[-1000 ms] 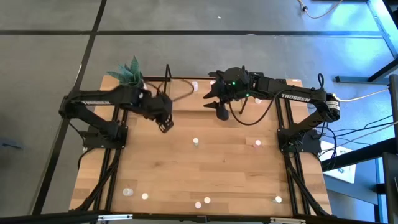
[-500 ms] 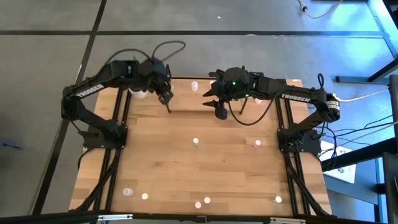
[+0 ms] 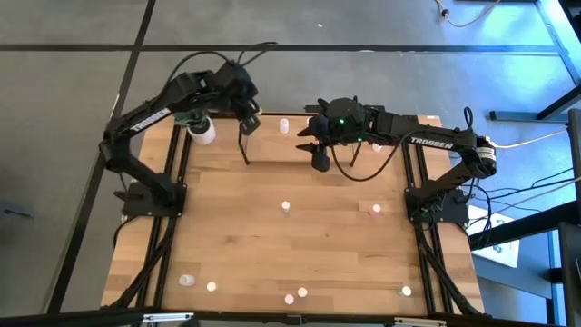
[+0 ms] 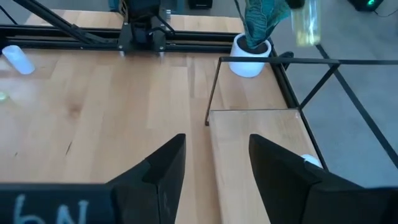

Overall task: Pick and place medicine bottles onto shelf by color
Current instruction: Put the top yellow pill bottle on the shelf

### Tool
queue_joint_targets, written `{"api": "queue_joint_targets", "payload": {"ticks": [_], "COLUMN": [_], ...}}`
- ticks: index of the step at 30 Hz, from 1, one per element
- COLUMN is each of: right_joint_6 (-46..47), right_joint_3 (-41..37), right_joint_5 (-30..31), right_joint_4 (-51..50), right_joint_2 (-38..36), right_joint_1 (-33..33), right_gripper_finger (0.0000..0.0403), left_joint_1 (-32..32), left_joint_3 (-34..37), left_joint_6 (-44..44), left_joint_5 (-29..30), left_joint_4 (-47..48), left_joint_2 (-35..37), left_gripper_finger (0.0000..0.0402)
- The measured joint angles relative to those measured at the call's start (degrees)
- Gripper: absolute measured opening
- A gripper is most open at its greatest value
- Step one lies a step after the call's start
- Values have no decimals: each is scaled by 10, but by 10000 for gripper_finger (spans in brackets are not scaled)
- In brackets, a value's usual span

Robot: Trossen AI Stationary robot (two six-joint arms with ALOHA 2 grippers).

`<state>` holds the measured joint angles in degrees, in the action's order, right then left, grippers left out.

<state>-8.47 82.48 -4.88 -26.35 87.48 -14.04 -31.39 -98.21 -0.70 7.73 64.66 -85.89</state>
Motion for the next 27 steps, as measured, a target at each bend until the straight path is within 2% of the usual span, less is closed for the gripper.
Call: {"api": "queue_joint_targets", "payload": {"ticks": [9, 21, 27], "right_joint_6": [23, 23, 24], "right_joint_3": [0, 0, 0], "right_joint_5": [0, -1, -1], "right_joint_4": [0, 0, 0], "right_joint_2": [0, 0, 0], "right_joint_1": [0, 0, 0], "right_gripper_finger": [179, 179, 179], "left_joint_1": [-37, -40, -40], "left_joint_3": [0, 0, 0], "left_joint_6": [100, 263, 283], "left_joint_5": [-15, -18, -15], "left_joint_4": [0, 3, 2], "left_joint_2": [-70, -162, -205], "left_gripper_finger": [94, 94, 94]}}
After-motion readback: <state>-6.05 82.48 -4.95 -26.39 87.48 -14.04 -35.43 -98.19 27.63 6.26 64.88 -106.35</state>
